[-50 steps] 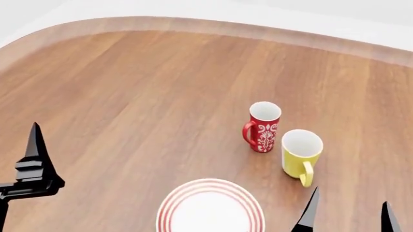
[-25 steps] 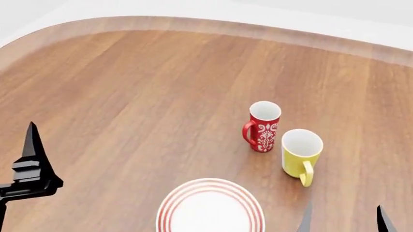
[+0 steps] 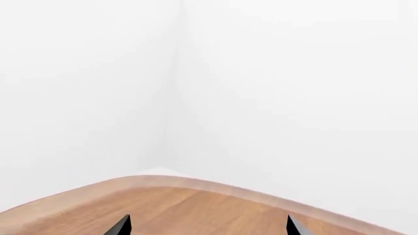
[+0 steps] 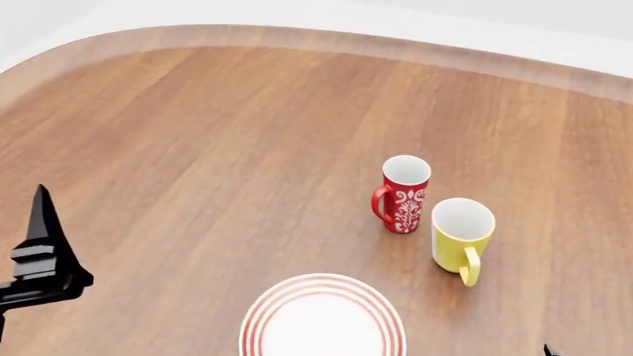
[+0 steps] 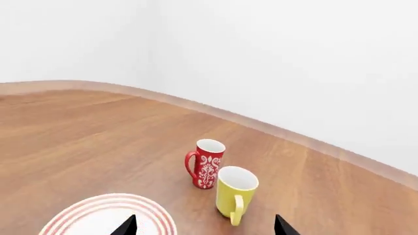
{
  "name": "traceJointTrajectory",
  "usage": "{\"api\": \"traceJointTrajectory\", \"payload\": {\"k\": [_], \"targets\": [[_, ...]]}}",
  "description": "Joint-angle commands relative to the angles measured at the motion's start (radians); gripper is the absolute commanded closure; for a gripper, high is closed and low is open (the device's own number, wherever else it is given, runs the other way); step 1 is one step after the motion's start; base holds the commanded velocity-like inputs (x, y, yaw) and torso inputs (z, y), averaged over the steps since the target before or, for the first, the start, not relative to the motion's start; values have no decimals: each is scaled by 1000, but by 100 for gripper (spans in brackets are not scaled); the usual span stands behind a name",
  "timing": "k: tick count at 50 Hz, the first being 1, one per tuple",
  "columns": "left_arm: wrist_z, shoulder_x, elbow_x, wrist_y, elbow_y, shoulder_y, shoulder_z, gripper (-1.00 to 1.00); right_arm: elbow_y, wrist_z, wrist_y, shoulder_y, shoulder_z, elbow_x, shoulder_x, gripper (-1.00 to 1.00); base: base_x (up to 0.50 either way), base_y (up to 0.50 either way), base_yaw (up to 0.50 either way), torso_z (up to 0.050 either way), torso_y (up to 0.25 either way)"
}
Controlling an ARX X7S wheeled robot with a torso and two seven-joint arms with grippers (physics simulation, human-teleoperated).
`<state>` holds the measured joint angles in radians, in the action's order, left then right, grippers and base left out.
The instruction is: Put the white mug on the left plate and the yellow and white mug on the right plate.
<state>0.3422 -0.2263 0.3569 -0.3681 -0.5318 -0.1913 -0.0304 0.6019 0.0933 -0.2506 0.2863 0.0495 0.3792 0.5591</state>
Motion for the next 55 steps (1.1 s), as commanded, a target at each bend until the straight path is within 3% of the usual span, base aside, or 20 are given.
{"api": "traceJointTrajectory", "payload": {"k": [1,29,40,55], "targets": [[14,-8,12,-1,-5,-3,-1,-100,54,-72,-53,66,-34,23,78,-100,0,0,0,0,0],[11,-20,85,-20,-22,4,9,-100,101,-160,-114,123,-130,-25,193,-100,0,0,0,0,0],[17,-19,83,-6,-9,0,8,-100,29,-224,-162,-30,-243,-31,163,-100,0,0,0,0,0],[22,-31,82,6,-12,8,9,-100,-137,-424,-168,-228,-370,32,111,-100,0,0,0,0,0]]}}
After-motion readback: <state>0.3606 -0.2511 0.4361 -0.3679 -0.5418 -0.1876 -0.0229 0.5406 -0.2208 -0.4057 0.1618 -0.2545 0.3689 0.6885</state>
